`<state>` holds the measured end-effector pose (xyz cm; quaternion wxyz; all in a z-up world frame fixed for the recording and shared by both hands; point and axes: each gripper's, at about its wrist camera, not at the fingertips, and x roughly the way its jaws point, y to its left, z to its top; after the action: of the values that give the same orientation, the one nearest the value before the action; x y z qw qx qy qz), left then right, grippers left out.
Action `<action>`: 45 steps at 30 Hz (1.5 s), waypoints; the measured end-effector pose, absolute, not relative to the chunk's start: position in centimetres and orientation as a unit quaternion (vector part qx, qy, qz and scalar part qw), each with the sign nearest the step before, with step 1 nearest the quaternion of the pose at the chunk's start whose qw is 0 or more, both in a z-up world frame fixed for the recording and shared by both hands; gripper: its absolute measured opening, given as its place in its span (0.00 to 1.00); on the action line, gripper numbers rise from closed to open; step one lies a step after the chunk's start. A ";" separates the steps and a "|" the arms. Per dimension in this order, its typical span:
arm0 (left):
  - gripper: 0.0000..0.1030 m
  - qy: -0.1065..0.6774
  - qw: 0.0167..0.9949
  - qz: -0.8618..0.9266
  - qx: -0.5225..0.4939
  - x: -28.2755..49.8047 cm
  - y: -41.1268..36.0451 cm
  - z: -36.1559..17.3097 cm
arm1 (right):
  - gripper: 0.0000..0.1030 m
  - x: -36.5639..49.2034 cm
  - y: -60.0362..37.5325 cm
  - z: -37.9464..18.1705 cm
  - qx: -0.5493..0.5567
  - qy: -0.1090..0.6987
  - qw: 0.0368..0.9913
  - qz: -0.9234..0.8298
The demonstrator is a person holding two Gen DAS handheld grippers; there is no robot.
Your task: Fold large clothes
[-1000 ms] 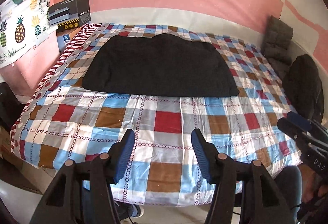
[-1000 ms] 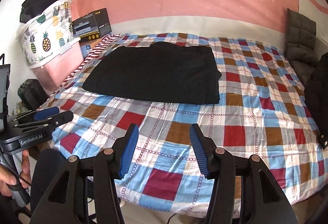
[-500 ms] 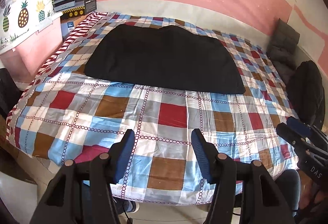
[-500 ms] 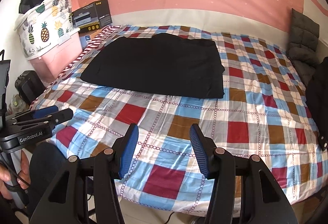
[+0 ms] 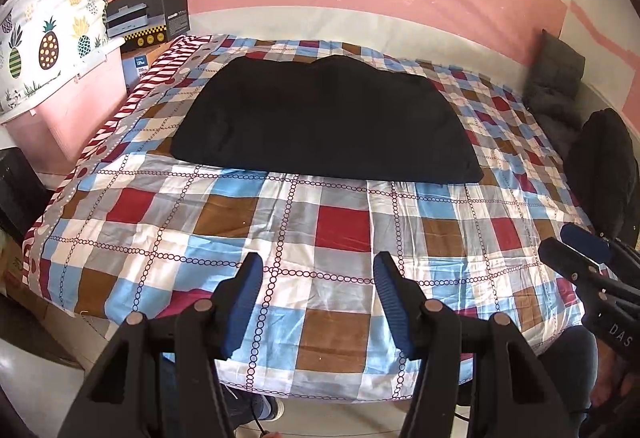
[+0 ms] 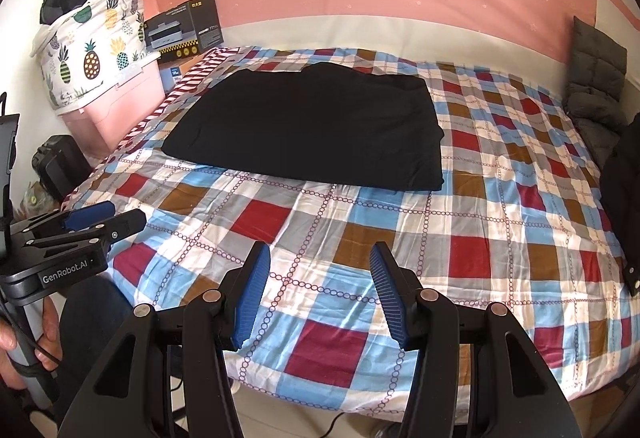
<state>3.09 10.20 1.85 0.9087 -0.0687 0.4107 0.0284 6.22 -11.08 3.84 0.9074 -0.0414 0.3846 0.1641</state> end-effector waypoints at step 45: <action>0.58 0.424 0.903 0.032 -0.061 2.9 9.9 1.8 | 0.51 5.9 -10.8 4.1 -0.037 0.385 0.907 0.167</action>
<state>2.89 9.89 1.79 0.9032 -0.0607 0.4237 0.0319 5.87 -10.82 4.11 0.9071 -0.0366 0.3847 0.1667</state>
